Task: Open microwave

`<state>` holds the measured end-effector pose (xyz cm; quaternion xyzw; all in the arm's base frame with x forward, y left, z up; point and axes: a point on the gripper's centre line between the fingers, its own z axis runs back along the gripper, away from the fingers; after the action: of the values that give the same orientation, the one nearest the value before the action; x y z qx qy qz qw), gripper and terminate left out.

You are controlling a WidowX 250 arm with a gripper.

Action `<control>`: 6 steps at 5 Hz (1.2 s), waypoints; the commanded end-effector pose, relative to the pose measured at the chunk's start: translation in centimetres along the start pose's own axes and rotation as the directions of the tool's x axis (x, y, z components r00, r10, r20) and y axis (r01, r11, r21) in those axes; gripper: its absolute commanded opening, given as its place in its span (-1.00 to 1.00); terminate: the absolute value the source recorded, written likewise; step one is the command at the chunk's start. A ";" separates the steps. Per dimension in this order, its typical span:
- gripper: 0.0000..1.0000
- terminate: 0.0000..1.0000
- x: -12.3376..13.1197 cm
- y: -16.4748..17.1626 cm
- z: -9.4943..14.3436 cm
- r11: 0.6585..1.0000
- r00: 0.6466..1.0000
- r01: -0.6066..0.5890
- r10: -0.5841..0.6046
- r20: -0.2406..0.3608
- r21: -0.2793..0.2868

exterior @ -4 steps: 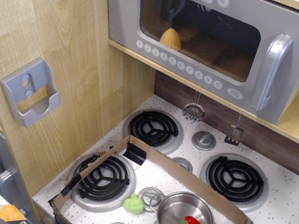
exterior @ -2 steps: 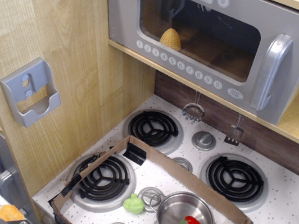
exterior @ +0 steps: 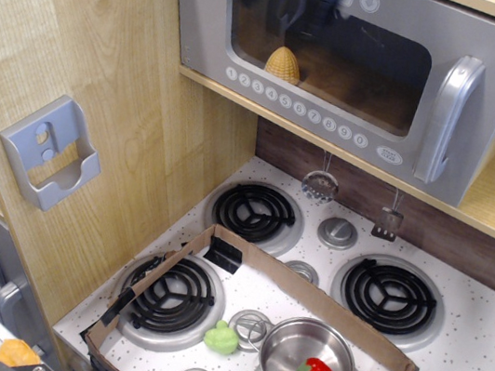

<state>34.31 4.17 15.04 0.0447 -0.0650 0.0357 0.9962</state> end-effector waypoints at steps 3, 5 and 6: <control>1.00 -1.00 -2.2 -9.0 -1.1 0.999 0.986 -0.043 0.043 0.161 0.000; 1.00 -1.00 -1.5 -11.6 -1.5 1.000 0.982 0.019 -0.015 0.187 -0.020; 1.00 -1.00 -0.6 -12.6 -1.2 0.998 0.978 0.063 -0.061 0.199 -0.005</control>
<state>34.46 -8.01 11.30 0.0494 -0.1413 0.0014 0.9887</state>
